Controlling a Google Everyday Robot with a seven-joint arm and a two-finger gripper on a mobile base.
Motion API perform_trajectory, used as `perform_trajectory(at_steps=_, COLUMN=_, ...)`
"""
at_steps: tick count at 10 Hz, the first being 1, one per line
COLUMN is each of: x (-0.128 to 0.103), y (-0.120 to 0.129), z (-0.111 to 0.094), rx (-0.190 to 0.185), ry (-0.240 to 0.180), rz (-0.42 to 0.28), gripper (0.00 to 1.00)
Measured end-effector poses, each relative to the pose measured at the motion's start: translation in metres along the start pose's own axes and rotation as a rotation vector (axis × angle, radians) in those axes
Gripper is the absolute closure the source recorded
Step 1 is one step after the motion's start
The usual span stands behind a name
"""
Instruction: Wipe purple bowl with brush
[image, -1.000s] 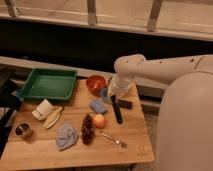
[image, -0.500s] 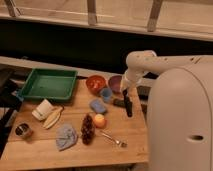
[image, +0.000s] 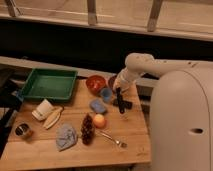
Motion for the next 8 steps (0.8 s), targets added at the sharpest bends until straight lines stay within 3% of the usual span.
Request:
perform_trajectory(at_steps=3, x=0.001, y=0.002, z=0.001, rx=-0.002, ry=0.000, rz=-0.002, gripper=1.00)
perform_trajectory(at_steps=5, x=-0.004, y=-0.007, z=0.002, rx=-0.021, ry=-0.023, rz=0.033, gripper=1.00)
perform_trajectory(at_steps=8, x=-0.033, y=-0.033, z=0.009, rx=-0.061, ry=-0.056, rz=0.117, gripper=1.00)
